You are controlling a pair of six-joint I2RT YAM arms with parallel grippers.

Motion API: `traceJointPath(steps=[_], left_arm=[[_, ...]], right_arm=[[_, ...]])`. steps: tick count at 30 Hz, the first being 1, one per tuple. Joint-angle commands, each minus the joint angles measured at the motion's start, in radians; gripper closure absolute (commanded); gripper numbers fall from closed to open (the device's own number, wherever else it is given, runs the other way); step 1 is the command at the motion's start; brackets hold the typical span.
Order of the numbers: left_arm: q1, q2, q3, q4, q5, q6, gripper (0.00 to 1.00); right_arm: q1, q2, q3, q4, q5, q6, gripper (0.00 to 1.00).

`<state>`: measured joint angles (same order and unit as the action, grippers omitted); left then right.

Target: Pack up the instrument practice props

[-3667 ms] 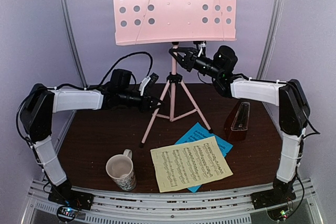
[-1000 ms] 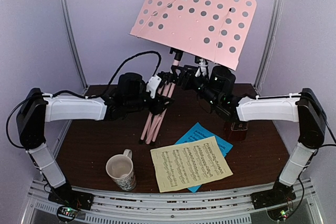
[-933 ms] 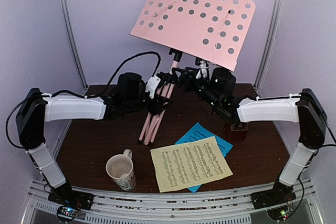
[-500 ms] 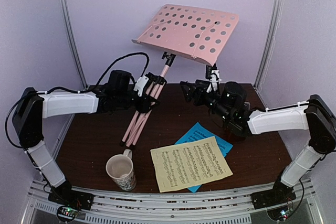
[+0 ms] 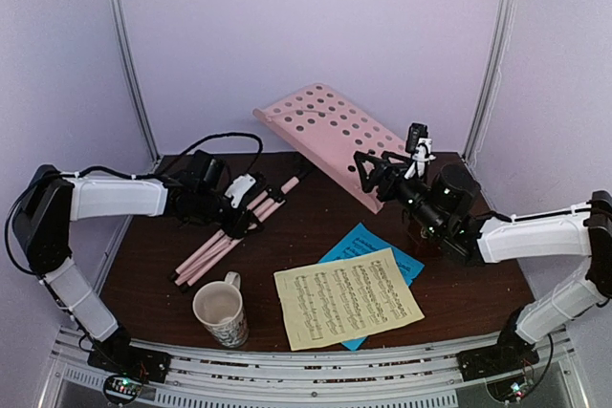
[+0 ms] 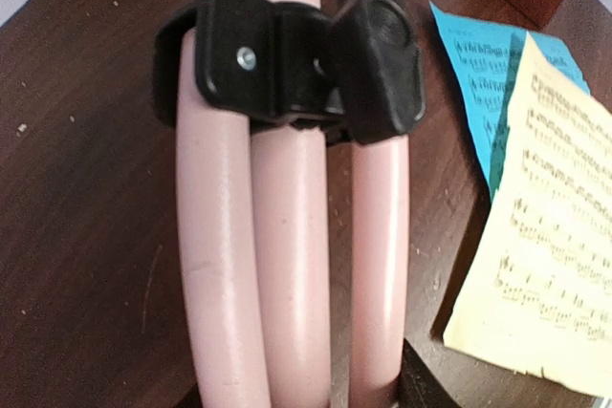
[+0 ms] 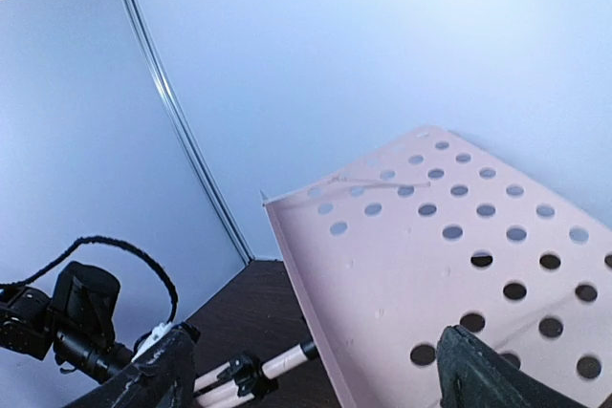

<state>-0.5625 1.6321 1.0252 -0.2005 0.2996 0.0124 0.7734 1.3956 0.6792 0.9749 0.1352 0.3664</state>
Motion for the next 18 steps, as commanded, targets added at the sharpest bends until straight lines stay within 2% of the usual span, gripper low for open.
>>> traceJointPath(steps=[1,9,13,18], left_arm=[[0.019,-0.145,0.040,0.396,0.124,0.100,1.00],[0.049,-0.127,0.032,0.208,0.128,0.197,1.00],[0.050,-0.077,0.081,0.070,0.070,0.258,1.00],[0.050,-0.065,0.093,0.032,-0.002,0.282,1.00]], right_arm=[[-0.006,-0.074,-0.021,0.003,0.054,0.033,0.11],[-0.008,-0.168,-0.048,-0.074,0.089,0.026,0.11],[-0.007,-0.201,-0.063,-0.106,0.095,0.029,0.11],[-0.007,-0.245,-0.088,-0.142,0.117,0.022,0.11]])
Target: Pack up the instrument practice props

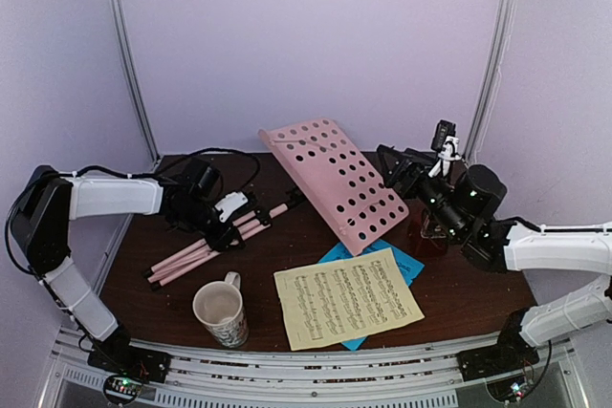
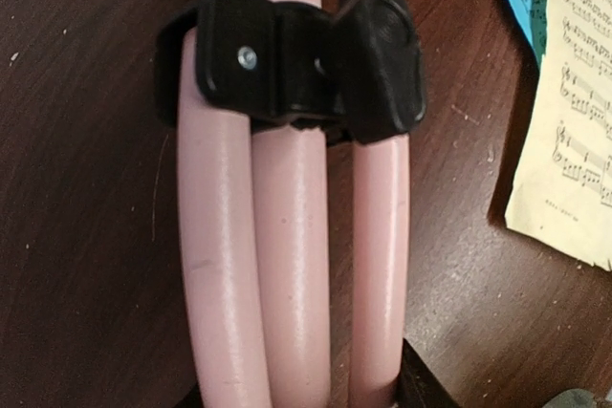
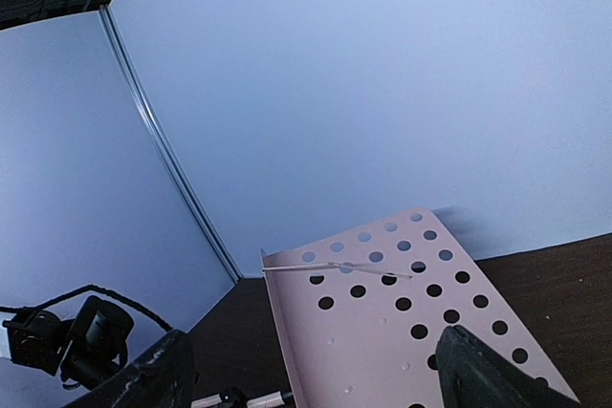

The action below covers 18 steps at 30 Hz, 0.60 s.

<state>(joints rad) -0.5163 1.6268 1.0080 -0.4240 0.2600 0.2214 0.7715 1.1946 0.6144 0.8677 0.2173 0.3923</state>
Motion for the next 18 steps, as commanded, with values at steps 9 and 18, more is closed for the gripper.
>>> traceJointPath(steps=[9,18], left_arm=[[-0.001,0.030,0.170,0.151,0.015,0.103,0.96],[-0.050,0.127,0.218,0.088,-0.084,0.108,0.76]], right_arm=[[-0.006,-0.103,-0.069,-0.075,0.075,0.000,0.11],[-0.005,-0.116,-0.089,-0.080,0.094,0.008,0.11]])
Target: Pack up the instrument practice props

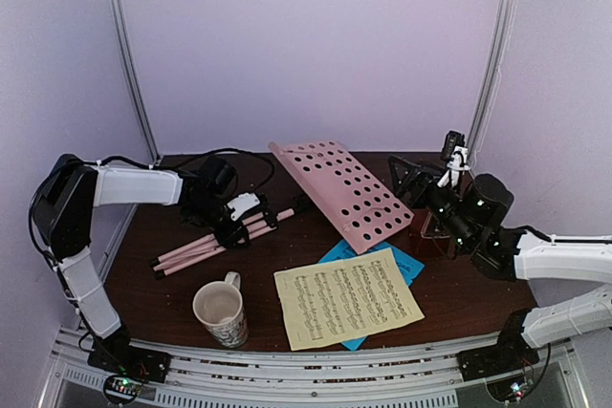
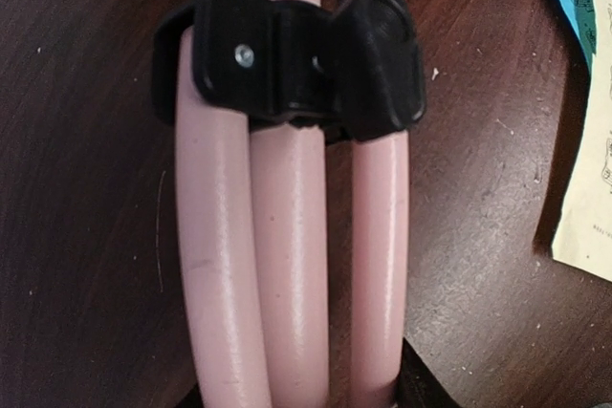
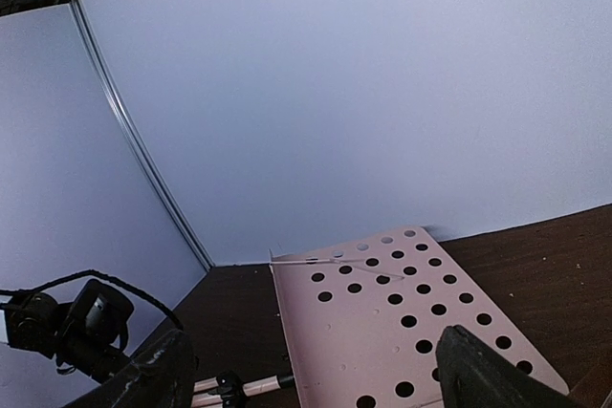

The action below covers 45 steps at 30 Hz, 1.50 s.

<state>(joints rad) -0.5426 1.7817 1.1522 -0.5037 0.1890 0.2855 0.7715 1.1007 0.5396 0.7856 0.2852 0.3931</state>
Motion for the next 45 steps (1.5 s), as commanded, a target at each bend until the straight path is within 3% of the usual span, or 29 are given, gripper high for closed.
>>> traceJointPath(steps=[1,13,35,38,41,45], left_arm=[[-0.025,-0.025,0.073,0.167,-0.015,0.044,0.75],[-0.039,0.063,0.090,0.156,-0.035,0.050,0.64],[-0.063,0.076,0.102,0.138,-0.113,0.034,0.27],[-0.062,0.034,0.138,0.109,-0.095,0.011,0.19],[-0.062,-0.032,0.184,0.110,-0.060,-0.024,0.03],[-0.056,-0.105,0.271,0.140,-0.048,-0.099,0.02]], right_arm=[[-0.006,-0.025,-0.015,0.000,0.028,0.009,0.11],[-0.006,-0.059,-0.047,-0.014,0.042,0.025,0.11],[-0.005,-0.156,-0.043,-0.116,0.070,-0.027,0.08],[-0.005,-0.157,0.022,-0.192,0.075,-0.056,0.05],[-0.007,-0.123,0.165,-0.359,0.091,-0.093,0.01],[-0.040,-0.019,0.426,-0.662,0.113,-0.113,0.00]])
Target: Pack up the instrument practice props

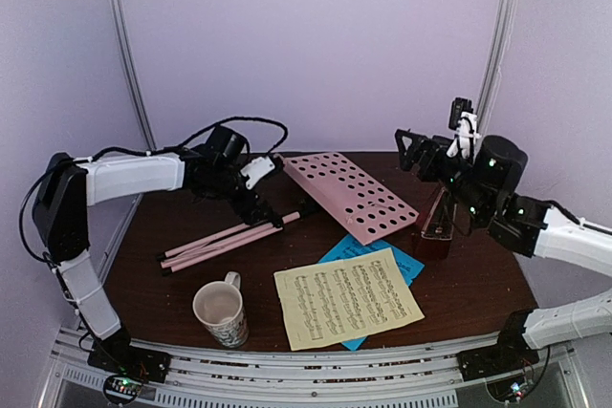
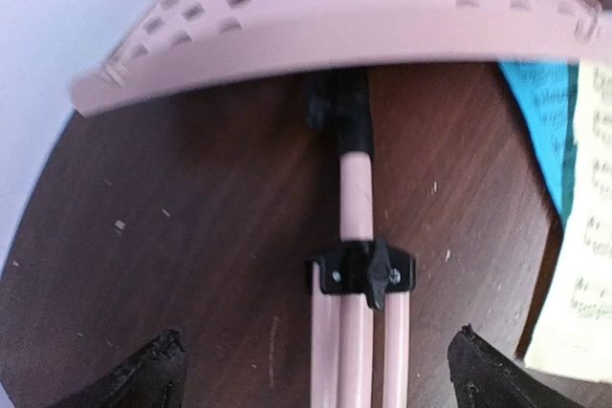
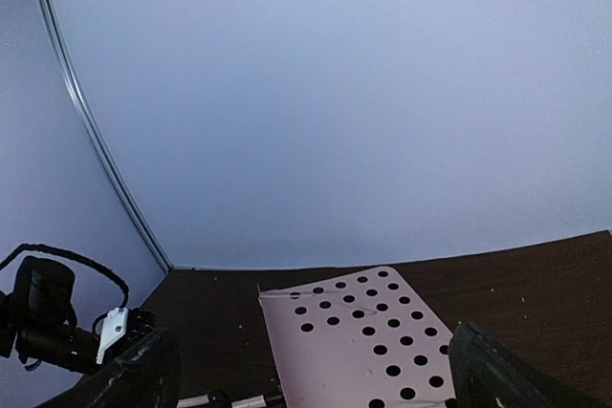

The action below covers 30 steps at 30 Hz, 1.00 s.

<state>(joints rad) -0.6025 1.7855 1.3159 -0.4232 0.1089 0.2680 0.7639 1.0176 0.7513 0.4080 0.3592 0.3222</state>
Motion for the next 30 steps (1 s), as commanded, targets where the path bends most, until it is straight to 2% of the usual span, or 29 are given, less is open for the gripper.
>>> traceJointPath(steps=[1,4,7,10,14,16,18,21,23,25,28,30], left_arm=[[0.013,-0.120,0.132,0.070,0.033,-0.106,0.02],[0.093,-0.144,0.173,0.099,0.063,-0.224,0.02],[0.241,-0.185,0.097,0.181,0.072,-0.342,0.02],[0.413,-0.275,-0.093,0.334,0.071,-0.500,0.02],[0.652,-0.442,-0.420,0.579,0.095,-0.689,0.02],[0.701,-0.513,-0.529,0.625,-0.032,-0.704,0.02],[0.707,-0.570,-0.625,0.676,-0.167,-0.685,0.02],[0.705,-0.610,-0.782,0.854,-0.268,-0.648,0.02],[0.704,-0.590,-0.862,0.963,-0.261,-0.603,0.02],[0.701,-0.551,-0.899,1.055,-0.218,-0.552,0.02],[0.699,-0.480,-0.960,1.236,-0.143,-0.469,0.02],[0.699,-0.437,-0.972,1.295,-0.112,-0.439,0.02]], right_arm=[[-0.057,0.096,0.282,-0.366,0.028,-0.033,0.00],[-0.158,0.173,0.447,-0.588,0.019,-0.014,0.00],[-0.305,0.195,0.498,-0.687,0.019,0.011,0.00],[-0.534,0.138,0.403,-0.653,-0.087,0.067,0.00],[-0.837,0.056,0.203,-0.566,-0.205,0.163,0.00],[-0.901,0.012,0.071,-0.475,-0.175,0.191,0.00],[-0.905,-0.043,-0.095,-0.306,-0.113,0.176,0.00],[-0.902,-0.118,-0.378,0.119,-0.114,0.095,0.01],[-0.894,-0.137,-0.526,0.357,-0.133,0.043,0.00],[-0.870,-0.111,-0.613,0.495,-0.132,-0.018,0.00],[-0.853,-0.023,-0.620,0.559,-0.157,-0.075,0.00],[-0.849,0.041,-0.620,0.603,-0.198,-0.085,0.00]])
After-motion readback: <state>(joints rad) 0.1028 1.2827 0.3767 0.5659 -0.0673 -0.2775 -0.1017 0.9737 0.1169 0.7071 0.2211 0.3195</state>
